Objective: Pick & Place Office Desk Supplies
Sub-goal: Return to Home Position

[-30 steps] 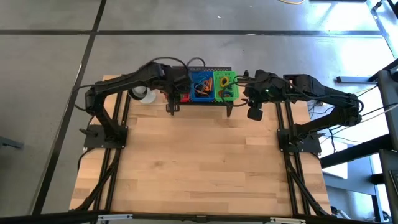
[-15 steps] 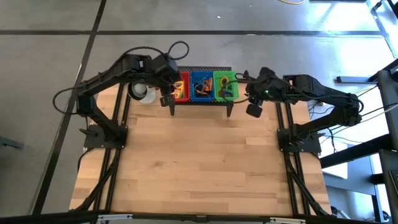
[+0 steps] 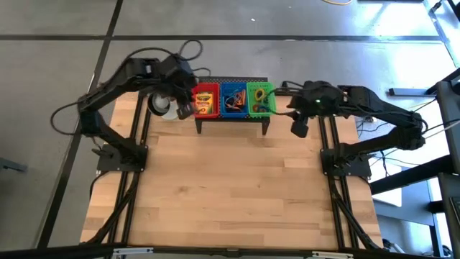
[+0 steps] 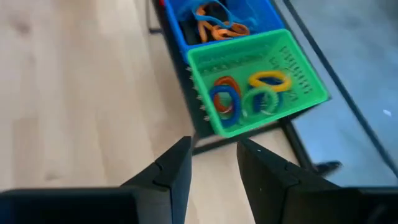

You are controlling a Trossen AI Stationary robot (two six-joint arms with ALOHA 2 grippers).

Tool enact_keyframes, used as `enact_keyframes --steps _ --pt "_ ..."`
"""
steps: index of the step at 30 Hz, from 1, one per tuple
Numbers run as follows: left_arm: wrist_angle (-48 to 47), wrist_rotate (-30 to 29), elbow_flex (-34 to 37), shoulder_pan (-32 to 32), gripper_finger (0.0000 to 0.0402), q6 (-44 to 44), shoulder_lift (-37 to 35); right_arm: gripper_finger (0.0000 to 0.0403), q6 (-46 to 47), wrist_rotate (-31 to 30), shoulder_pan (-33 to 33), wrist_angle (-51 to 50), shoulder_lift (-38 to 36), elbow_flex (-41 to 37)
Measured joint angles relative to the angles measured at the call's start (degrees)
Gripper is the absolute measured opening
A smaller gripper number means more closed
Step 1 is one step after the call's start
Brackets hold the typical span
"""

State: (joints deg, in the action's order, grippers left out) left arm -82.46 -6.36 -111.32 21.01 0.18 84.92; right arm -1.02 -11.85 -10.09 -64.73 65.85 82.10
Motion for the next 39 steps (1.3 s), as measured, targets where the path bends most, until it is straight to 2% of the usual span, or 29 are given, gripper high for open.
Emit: enact_keyframes --steps 5,14,22,30,39 --pt "9.6 0.3 12.4 0.2 0.0097 -1.3 -10.9 0.013 0.3 4.0 -1.9 8.3 -9.6 -9.9" --pt "36.0 0.3 42.4 0.2 0.0101 -5.7 -35.9 0.013 1.4 4.1 -2.2 19.7 -24.3 -21.8" --pt "54.5 0.9 62.1 0.0 0.0101 -7.1 -52.9 0.013 3.4 5.3 -2.2 29.1 -34.7 -33.6" --pt "71.8 1.6 80.2 0.0 0.0098 -9.1 -62.4 0.013 11.3 5.5 -2.2 37.5 -44.7 -48.6" --pt "92.1 7.9 94.9 0.0 0.0103 -10.0 -63.4 0.013 12.6 9.5 -2.2 46.3 -51.6 -57.6"
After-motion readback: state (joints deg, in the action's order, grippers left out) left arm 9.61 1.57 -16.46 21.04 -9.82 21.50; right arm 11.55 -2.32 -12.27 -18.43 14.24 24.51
